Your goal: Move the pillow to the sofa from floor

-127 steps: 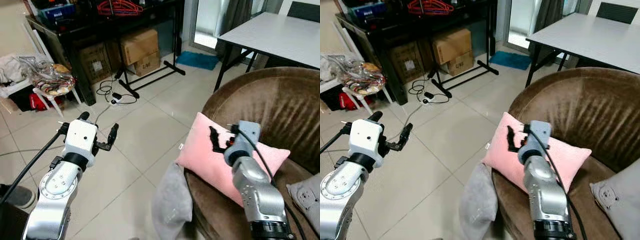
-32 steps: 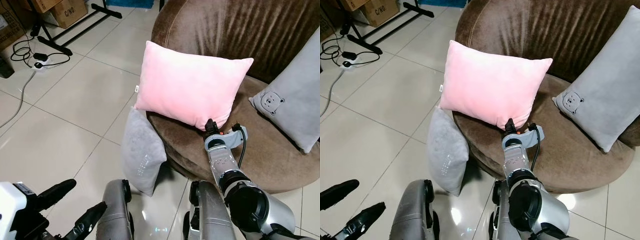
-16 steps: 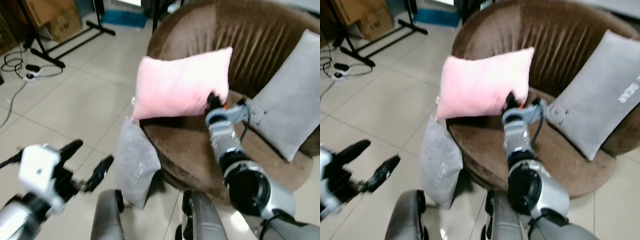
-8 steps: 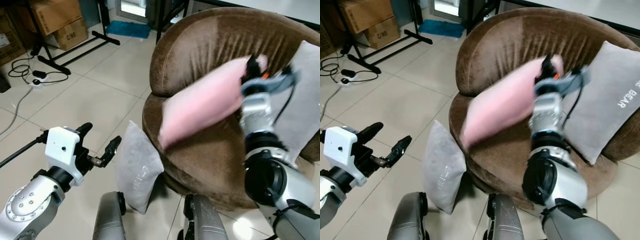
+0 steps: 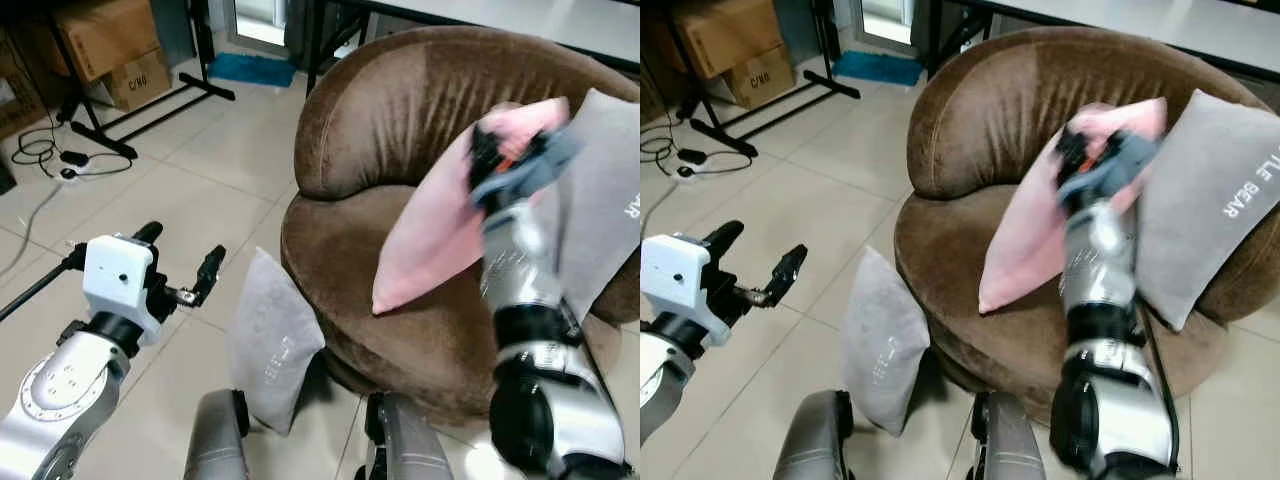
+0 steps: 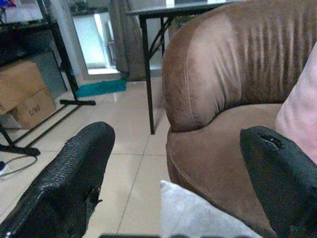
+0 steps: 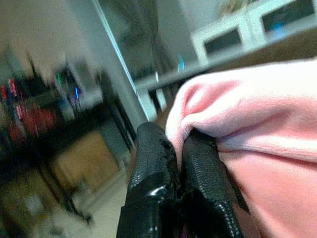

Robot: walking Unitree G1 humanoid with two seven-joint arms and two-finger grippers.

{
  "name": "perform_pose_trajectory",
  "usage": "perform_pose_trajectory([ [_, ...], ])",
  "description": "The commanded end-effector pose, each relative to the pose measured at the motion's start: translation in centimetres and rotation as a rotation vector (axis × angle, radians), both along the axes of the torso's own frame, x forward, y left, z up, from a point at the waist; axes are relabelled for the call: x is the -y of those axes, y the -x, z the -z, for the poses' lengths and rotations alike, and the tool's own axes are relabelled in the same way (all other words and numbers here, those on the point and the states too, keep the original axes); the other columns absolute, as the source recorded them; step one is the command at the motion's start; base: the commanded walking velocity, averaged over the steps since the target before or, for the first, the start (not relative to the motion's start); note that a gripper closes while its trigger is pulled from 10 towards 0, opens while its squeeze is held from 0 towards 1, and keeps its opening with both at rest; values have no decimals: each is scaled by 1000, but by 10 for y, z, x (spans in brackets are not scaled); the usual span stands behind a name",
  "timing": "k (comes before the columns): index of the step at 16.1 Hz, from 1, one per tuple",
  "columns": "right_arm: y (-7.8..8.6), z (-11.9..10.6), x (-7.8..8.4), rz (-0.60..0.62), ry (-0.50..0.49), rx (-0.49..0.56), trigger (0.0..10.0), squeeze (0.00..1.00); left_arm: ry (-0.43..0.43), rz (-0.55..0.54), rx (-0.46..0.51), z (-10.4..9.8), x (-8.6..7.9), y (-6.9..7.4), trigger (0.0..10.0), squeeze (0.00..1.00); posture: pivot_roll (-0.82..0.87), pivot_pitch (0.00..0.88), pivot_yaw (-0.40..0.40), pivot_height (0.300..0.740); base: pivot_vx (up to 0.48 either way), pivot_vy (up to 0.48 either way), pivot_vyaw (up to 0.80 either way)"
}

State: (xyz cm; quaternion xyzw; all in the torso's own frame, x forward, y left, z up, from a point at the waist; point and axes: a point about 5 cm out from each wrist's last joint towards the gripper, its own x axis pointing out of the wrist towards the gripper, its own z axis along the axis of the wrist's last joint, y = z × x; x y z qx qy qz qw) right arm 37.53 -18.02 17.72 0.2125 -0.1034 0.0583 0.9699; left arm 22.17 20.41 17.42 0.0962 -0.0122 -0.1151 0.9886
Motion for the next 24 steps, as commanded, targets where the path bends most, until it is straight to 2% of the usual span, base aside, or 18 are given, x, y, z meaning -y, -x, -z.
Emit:
perform_pose_trajectory([
  [1, 0, 6, 0, 5, 100, -56, 0, 0, -8, -7, 3, 2, 1, -3, 10000, 0, 1, 0, -39, 600, 0, 0, 0],
  [3, 2, 17, 1, 14, 149, -112, 0, 0, -7, -15, 10, 3, 3, -6, 10000, 0, 4, 0, -39, 600, 0, 0, 0],
  [4, 5, 24, 4, 47, 169, -159, 1216, 0, -17, -37, 17, 4, 4, -10, 10000, 0, -3, 0, -31, 600, 0, 0, 0],
  [5, 6, 26, 6, 83, 188, -186, 5255, 0, -31, -56, 18, 5, 3, -14, 10000, 0, -8, 0, -26, 600, 0, 0, 0],
  [6, 6, 28, 5, 77, 217, -237, 10000, 0, -33, -77, 17, 6, 3, -17, 10000, 0, -13, 0, -24, 600, 0, 0, 0],
  [8, 11, 26, 2, 46, 190, -235, 10000, 0, -32, -77, 30, 6, 7, -19, 10000, 0, -20, 0, -28, 600, 0, 0, 0],
  [10, 23, 26, 1, 66, 201, -224, 10000, 0, -91, -112, 15, 15, 10, -19, 10000, 0, -15, 0, -42, 619, 0, 0, 0],
  [13, 37, 16, -5, 50, 219, -197, 10000, 0, -79, -146, 16, 18, 13, -16, 10000, 0, -16, 0, -42, 654, 0, 0, 0],
  [16, 36, 11, -10, 68, 379, -181, 10000, 0, -134, -173, 0, 24, 10, -21, 10000, 0, -28, 0, -32, 684, 0, 0, 0],
  [19, 40, 2, -16, 33, 297, -160, 10000, 0, -114, -184, 23, 19, 13, -27, 10000, 0, -14, 0, -23, 704, 0, 0, 0],
  [21, 39, 3, -22, 33, 241, -173, 10000, 0, -87, -188, 21, 21, 13, -27, 10000, 0, -37, 0, -7, 724, 0, 0, 0],
  [22, 41, 2, -23, 30, 242, -170, 10000, 0, -74, -196, 10, 22, 13, -29, 10000, 0, -40, 0, -5, 739, 0, 0, 0],
  [24, 43, 9, -19, 52, 261, -205, 10000, 0, -83, -186, 14, 21, 14, -31, 10000, 0, -36, 0, -12, 740, 0, 0, 0],
])
